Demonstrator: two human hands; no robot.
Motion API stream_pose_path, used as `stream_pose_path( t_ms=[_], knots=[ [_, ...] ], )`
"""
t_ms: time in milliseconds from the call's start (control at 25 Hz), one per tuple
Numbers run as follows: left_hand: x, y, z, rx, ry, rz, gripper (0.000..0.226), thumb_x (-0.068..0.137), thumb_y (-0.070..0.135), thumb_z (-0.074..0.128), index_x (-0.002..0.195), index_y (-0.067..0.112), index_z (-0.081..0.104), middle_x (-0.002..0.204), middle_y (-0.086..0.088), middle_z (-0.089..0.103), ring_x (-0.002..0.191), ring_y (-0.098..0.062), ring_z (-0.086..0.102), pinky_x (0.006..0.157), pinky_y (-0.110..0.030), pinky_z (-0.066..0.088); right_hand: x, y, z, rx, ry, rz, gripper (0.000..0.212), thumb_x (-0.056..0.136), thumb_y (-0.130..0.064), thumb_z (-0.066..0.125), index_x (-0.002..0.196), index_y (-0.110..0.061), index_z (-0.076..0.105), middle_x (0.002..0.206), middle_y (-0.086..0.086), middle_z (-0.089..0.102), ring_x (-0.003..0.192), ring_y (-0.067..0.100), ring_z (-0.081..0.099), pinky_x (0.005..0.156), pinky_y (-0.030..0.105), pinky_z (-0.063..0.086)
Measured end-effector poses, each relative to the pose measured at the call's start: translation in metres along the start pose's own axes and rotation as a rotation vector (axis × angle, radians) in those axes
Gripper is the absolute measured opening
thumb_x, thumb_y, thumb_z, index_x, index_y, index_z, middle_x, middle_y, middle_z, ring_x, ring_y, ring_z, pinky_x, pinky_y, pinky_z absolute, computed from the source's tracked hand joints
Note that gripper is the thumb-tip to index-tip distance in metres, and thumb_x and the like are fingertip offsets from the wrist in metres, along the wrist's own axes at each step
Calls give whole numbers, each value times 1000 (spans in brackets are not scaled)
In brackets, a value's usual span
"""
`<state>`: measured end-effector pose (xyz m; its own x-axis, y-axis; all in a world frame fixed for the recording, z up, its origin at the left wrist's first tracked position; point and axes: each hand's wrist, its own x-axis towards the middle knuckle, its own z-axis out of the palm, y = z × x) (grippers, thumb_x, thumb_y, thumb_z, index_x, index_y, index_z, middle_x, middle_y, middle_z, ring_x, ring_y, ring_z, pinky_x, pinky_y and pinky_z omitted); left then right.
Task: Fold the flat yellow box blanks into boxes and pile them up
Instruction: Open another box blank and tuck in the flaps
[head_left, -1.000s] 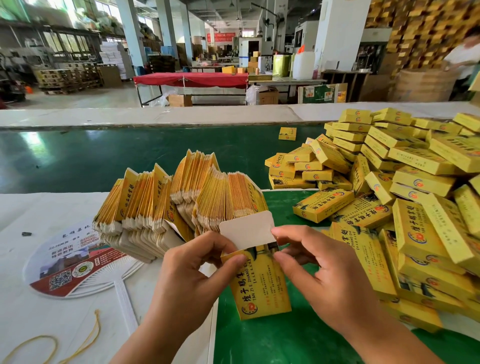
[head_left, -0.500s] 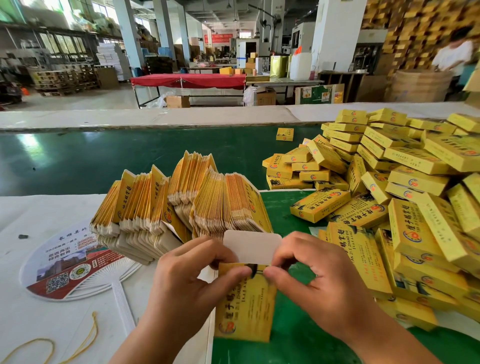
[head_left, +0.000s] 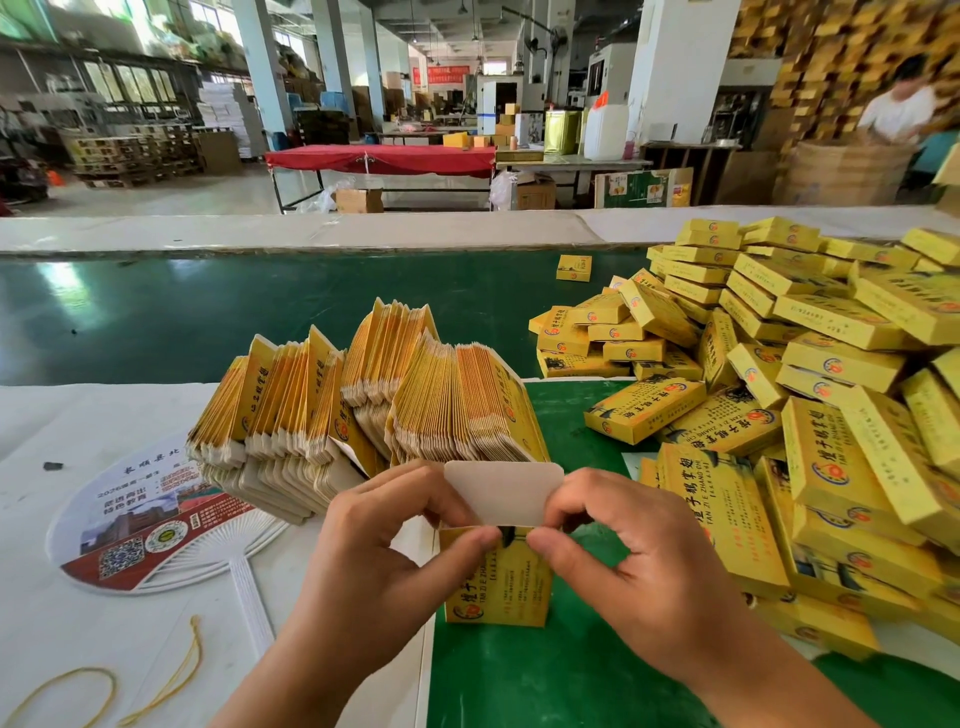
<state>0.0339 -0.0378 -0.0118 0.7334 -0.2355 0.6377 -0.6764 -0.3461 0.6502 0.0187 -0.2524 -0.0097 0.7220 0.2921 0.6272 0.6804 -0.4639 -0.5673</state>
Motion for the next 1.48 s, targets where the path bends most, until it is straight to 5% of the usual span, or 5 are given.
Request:
stream_pose_path(
  t_ms=[280,520,920,1360,1480],
  knots=[
    [-4,-6,7,-304,-1,-210,62,74,24,78,127,39,50,94,-3,71,85,-23,64,79,-38,57,-4,-1,2,202,70,202,51,80,-49,65,128,-50,47,100,-18,71,91,7,68,73,15,55],
    [-1,-3,6,-225,-30,-137,16,78,27,68,93,32,71,100,0,68,92,-27,62,72,-50,53,-2,-1,-1,170,27,171,21,85,-35,69,106,-35,70,94,-18,72,87,6,68,67,13,53],
    [0,-3,2,-215,-56,-172,18,79,44,72,92,31,72,93,-3,68,86,-29,62,70,-53,53,1,-4,1,158,66,149,21,85,-45,64,98,-30,70,94,-17,71,87,4,68,66,12,53],
    [-14,11,37,321,-16,-232,97,52,82,63,133,36,38,115,31,48,101,9,50,78,-6,37,-6,-6,23,139,351,227,14,83,-40,67,85,-26,67,74,-8,67,65,14,66,52,21,54],
    [-14,12,39,401,-65,-234,85,50,70,64,125,36,43,102,30,47,93,3,51,71,-4,37,-5,-8,26,183,288,276,16,83,-45,66,86,-29,66,79,-6,70,69,15,68,54,27,56]
  ],
)
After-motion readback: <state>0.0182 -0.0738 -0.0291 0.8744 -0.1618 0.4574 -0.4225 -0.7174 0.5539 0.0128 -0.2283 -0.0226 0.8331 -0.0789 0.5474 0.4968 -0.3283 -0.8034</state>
